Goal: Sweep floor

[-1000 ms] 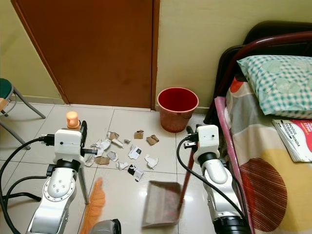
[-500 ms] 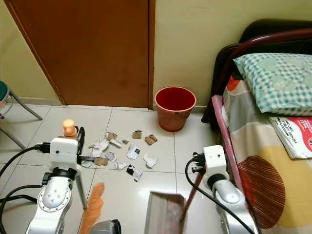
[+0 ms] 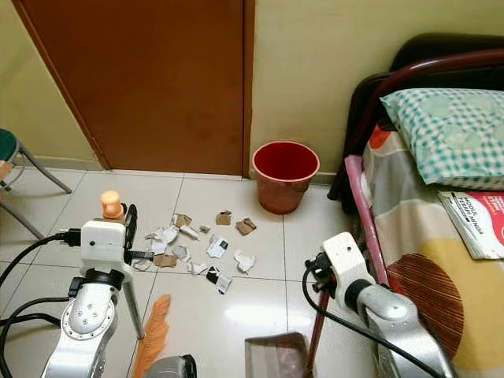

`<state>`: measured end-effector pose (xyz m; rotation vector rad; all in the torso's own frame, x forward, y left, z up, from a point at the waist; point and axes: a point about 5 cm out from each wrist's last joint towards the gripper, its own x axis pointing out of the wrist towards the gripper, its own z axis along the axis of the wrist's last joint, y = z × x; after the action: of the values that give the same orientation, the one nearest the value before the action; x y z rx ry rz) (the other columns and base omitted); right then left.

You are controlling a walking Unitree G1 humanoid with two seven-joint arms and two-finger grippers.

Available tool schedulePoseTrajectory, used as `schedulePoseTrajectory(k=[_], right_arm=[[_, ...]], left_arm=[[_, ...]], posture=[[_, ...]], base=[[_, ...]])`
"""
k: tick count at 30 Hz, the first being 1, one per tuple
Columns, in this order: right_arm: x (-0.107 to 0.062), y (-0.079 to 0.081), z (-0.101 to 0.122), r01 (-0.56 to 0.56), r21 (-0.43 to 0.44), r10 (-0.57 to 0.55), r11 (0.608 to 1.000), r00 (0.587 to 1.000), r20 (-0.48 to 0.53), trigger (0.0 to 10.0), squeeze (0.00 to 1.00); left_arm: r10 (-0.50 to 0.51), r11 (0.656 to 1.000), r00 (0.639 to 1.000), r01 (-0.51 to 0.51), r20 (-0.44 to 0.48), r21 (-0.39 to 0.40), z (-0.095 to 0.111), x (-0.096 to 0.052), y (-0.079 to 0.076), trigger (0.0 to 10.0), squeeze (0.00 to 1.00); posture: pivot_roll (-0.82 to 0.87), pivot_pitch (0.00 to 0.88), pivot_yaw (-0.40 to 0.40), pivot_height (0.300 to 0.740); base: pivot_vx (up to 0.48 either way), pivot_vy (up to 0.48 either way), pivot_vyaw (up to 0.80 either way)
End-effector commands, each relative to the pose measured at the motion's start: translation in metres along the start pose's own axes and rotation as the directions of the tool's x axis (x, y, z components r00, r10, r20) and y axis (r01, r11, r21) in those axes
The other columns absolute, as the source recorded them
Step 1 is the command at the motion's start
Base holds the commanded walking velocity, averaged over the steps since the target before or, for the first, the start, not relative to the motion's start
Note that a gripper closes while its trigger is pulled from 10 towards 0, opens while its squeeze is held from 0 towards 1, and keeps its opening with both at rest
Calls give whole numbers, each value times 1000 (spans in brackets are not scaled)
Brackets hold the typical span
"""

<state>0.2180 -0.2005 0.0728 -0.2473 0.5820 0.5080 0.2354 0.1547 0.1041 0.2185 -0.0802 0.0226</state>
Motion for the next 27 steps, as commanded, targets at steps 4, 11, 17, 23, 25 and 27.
schedulePoseTrajectory(k=[4, 11, 17, 23, 25, 27], right_arm=[[-13, 8, -33, -111, 65, 122, 992, 970, -209, 10000, 0], [-28, 6, -36, -171, 54, 179, 984, 951, -250, 10000, 0], [-1, -6, -3, 19, 51, -18, 998, 999, -30, 10000, 0], [15, -11, 19, 119, 101, -130, 988, 986, 102, 10000, 0], [18, -12, 21, 176, 110, -190, 978, 973, 133, 10000, 0], [20, -9, 18, 221, 103, -235, 970, 960, 150, 0, 0]], left_arm=[[-3, 1000, 1000, 3, -7, -9, 1, -2, 0, 10000, 0], [7, 1000, 1000, -7, -17, -4, -1, -2, 3, 10000, 0], [40, 999, 999, -40, -23, 9, -1, 0, 3, 10000, 0], [49, 998, 999, -50, -23, -24, -1, 3, 4, 10000, 0], [66, 997, 997, -67, -29, -27, -1, 5, 7, 10000, 0], [68, 997, 997, -69, -33, -22, -2, 6, 10, 10000, 0]], posture=[[-10, 78, -37, 740], [-3, 83, -37, 740], [2, 76, -24, 740], [10, 67, -8, 740], [15, 62, -1, 740], [6, 58, 7, 740]], base=[[0, 0, 0], [0, 0, 0], [0, 0, 0], [0, 0, 0], [0, 0, 0], [0, 0, 0]])
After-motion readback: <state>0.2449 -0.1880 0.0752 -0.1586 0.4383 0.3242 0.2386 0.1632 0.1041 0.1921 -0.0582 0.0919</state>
